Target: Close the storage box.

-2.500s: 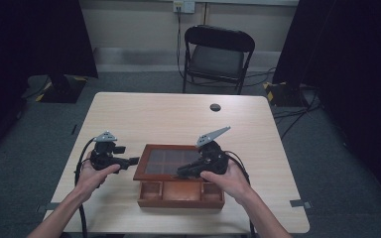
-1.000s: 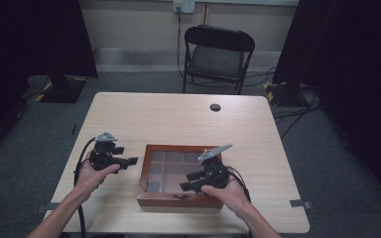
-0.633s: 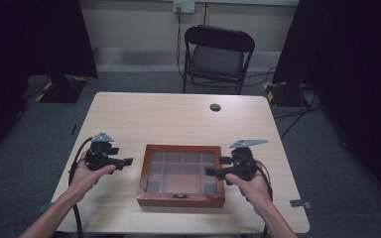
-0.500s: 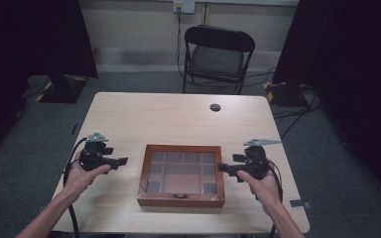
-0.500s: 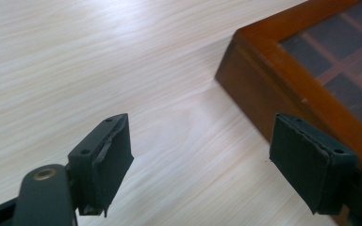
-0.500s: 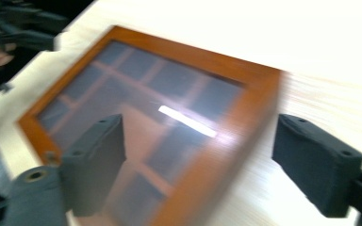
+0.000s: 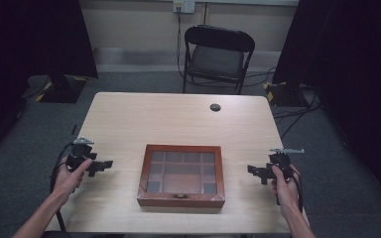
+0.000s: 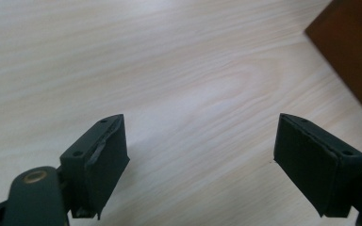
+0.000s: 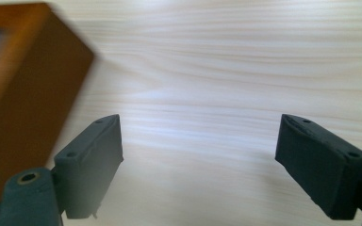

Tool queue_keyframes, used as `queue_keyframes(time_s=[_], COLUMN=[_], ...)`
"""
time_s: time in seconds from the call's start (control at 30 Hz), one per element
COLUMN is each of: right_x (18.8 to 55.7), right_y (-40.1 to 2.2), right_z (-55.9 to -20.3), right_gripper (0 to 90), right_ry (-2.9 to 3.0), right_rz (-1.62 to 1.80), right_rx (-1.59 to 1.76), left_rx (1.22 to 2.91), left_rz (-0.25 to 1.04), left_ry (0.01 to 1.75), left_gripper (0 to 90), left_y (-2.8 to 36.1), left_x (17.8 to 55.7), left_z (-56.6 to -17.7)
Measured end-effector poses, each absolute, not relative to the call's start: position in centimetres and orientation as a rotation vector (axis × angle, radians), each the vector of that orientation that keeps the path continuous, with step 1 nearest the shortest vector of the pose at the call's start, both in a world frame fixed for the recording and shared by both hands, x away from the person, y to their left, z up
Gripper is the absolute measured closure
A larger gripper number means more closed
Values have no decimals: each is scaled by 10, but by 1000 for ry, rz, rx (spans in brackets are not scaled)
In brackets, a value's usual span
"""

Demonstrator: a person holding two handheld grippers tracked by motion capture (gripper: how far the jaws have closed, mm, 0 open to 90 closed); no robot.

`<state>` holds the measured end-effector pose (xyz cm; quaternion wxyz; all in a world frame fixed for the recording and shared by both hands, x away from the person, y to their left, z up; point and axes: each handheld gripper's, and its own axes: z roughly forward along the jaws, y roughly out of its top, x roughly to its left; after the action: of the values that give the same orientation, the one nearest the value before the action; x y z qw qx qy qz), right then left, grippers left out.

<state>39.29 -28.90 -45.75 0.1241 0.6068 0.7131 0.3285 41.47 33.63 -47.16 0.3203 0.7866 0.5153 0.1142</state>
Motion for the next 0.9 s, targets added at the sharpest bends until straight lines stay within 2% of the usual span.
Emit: queue_keyframes(time_s=[0.1,0.4,0.57,0.67,0.9], right_x=[396,398,397,395,395], right_y=[-290,-277,-279,-280,-279], right_z=[-467,-485,-496,-501,-501], right_gripper=[148,124,0,0,0], right_ry=[2065,2048,1984,1949,1939], right_rz=[846,671,738,792,796], right_rx=[1754,1680,1638,1599,1598], left_rx=[2097,2073,2046,2037,2021], left_rz=[295,518,532,546,552], left_ry=[1382,1386,1374,1341,1327], left_gripper=[178,150,47,0,0], left_y=[337,325,322,321,321], left_x=[415,405,405,404,405], left_z=[-481,-493,-498,-502,-503])
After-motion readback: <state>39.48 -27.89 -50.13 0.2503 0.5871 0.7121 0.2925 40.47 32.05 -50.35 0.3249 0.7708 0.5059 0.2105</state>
